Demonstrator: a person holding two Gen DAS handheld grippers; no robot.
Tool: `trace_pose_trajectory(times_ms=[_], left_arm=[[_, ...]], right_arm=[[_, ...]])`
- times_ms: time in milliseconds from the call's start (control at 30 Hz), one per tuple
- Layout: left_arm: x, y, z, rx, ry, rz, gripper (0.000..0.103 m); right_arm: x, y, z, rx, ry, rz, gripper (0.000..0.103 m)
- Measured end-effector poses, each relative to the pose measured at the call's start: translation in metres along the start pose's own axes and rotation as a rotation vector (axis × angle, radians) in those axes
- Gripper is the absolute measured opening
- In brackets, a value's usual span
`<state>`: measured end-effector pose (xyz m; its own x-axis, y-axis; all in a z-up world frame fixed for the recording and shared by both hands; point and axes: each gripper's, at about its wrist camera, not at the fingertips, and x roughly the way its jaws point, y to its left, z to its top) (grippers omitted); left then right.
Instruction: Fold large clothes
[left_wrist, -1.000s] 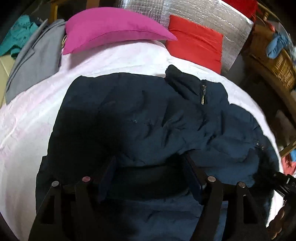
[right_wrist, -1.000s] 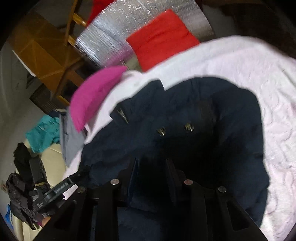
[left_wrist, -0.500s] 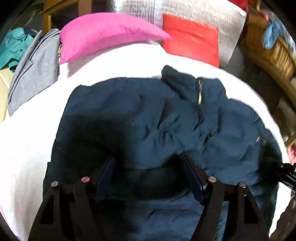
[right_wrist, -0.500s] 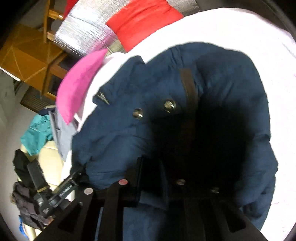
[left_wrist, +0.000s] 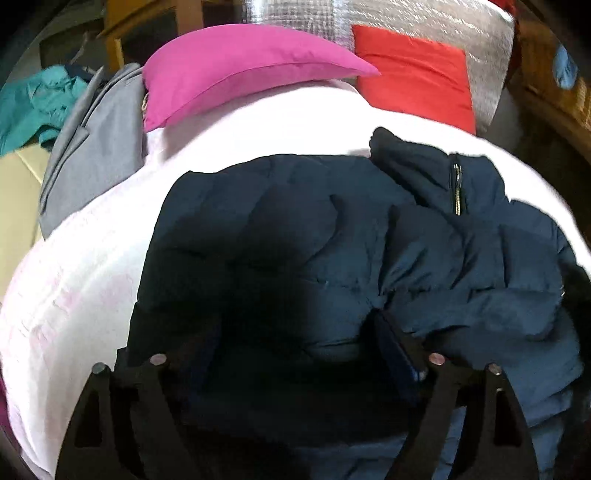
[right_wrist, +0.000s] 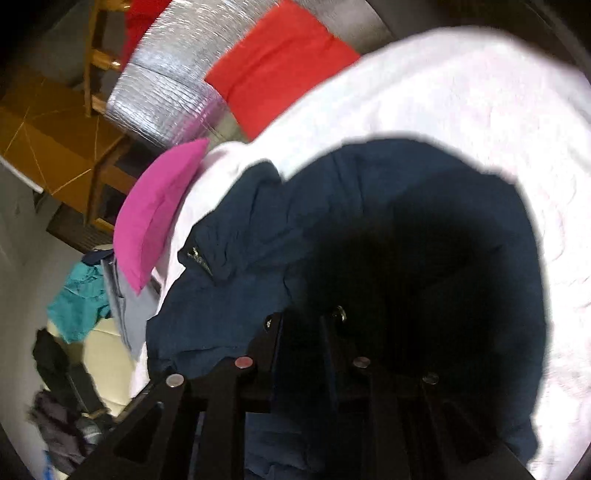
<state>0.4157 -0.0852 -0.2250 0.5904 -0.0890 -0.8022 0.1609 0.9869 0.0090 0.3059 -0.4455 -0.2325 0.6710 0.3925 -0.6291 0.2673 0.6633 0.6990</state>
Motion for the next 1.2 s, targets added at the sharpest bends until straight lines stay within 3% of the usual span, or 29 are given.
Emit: trace_pose_trajectory(times_ms=[100, 267, 400, 633, 1200], left_arm=[[0.002, 0.001, -0.004, 0.006, -0.002, 0.009, 0.088], [0.001, 0.003, -0.011, -0.001, 0.010, 0.023, 0.094], [-0.002, -0.004, -0.016, 0.022, 0.051, 0.046, 0.095], [-0.004, -0.005, -0.021, 0.082, 0.055, 0.032, 0.096], [-0.013, -0.006, -0.032, 0.083, -0.033, 0.057, 0.099]], right_arm=[[-0.008, 0.011, -0.003, -0.046, -0.001, -0.020, 0.025], [-0.019, 0.040, -0.028, -0.145, 0.042, 0.040, 0.025], [0.001, 0.046, -0.048, -0.202, 0.123, -0.042, 0.031], [0.010, 0.040, -0.050, -0.188, 0.144, -0.058, 0.031], [0.011, 0.040, -0.050, -0.190, 0.149, -0.035, 0.031]])
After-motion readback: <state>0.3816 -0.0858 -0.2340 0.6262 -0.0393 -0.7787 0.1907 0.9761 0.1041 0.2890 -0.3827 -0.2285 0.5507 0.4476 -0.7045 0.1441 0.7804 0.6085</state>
